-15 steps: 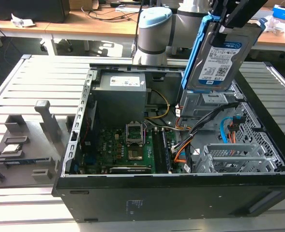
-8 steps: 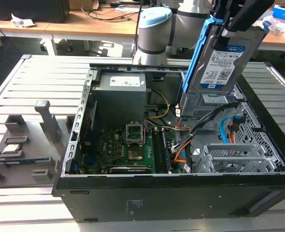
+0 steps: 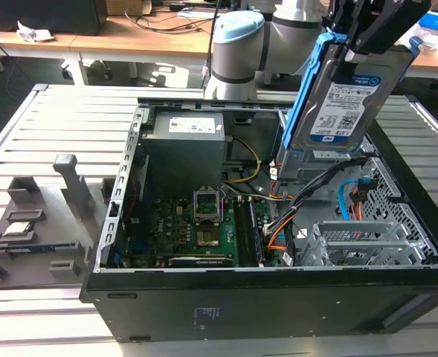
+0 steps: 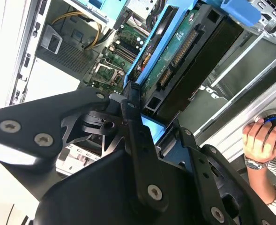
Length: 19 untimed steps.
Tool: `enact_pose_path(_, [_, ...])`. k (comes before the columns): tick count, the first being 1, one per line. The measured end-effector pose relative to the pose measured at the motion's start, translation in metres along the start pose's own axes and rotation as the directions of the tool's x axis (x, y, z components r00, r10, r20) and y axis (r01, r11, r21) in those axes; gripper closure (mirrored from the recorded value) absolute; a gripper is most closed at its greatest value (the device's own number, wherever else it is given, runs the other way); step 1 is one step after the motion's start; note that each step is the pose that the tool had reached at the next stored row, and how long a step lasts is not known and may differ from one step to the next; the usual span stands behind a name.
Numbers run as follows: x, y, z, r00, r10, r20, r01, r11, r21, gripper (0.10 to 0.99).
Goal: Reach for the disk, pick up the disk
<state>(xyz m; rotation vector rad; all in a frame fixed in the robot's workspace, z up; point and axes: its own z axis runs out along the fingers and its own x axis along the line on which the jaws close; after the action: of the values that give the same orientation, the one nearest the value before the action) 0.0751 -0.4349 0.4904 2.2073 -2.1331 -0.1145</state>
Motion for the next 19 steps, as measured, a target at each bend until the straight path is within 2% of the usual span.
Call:
enact_pose_path(13, [0.0192, 0.0007, 0.0000, 1.0000, 0.000, 0.0000, 0.000, 1.0000, 0.000, 0.722])
enact_pose_path(19, [0.0341, 0.0012, 0.0000, 1.0000, 0.000, 0.0000, 0.000, 1.0000, 0.000, 0.722])
